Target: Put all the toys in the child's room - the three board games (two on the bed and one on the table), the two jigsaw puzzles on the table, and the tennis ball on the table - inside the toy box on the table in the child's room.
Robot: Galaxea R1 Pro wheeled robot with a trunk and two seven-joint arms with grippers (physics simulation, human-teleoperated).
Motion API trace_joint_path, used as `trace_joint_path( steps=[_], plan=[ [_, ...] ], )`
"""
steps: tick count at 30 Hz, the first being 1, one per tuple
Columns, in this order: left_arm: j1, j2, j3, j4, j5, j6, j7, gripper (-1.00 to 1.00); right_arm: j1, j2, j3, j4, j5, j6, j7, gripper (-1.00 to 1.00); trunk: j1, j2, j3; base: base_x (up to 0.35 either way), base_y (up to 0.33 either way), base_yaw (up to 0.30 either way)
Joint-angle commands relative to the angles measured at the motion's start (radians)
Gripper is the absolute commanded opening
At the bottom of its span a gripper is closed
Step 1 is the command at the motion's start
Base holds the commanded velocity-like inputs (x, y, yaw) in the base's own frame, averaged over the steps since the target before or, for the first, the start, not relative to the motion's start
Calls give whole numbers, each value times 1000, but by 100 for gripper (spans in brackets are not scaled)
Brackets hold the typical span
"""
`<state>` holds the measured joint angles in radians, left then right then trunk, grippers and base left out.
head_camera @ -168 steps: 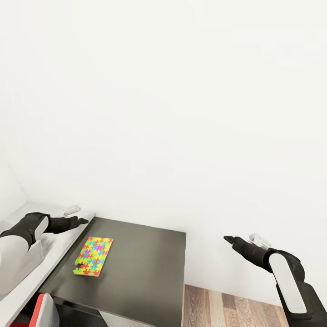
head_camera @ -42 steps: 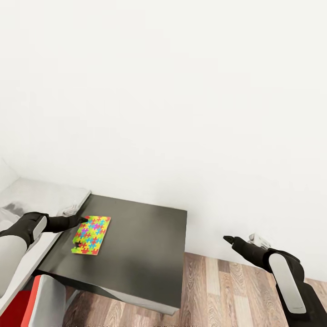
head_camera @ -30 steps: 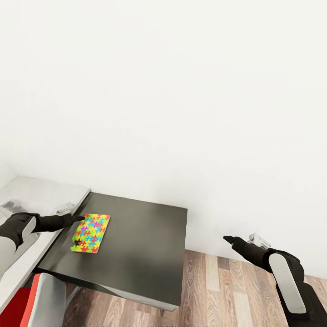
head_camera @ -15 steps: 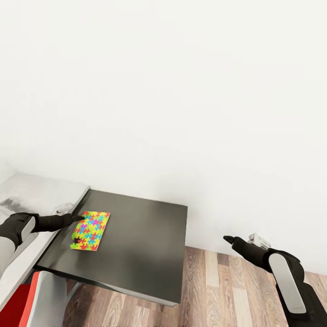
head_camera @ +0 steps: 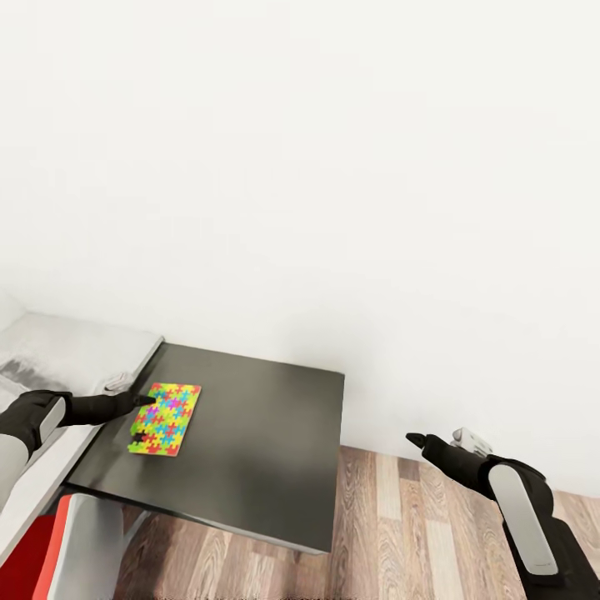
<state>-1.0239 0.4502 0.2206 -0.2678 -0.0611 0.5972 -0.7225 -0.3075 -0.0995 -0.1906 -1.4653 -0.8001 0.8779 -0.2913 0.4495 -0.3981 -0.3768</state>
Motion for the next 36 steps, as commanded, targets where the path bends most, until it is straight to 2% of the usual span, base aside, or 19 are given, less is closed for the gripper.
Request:
trace_joint_path(
  steps=[1,10,29,36],
  plan=[
    [-1,0,7,-1,-6,7,-5,100,-1,0,3,-1,-10,3,-10,100,0,-2,-3,0,0,0],
    [-1,-1,7,-1,-6,7,-5,100,0,-2,21,0,-12,-39,-9,100,0,-2,-18,0,0,0],
    [-1,-4,6,-1,-6,7,-5,100,0,-2,22,-1,-12,-43,-9,100,0,-2,-48,0,0,0],
    [-1,-5,5,-1,-6,6,-5,100,1,-2,22,-1,-12,-43,-9,100,0,-2,-51,0,0,0]
  ],
)
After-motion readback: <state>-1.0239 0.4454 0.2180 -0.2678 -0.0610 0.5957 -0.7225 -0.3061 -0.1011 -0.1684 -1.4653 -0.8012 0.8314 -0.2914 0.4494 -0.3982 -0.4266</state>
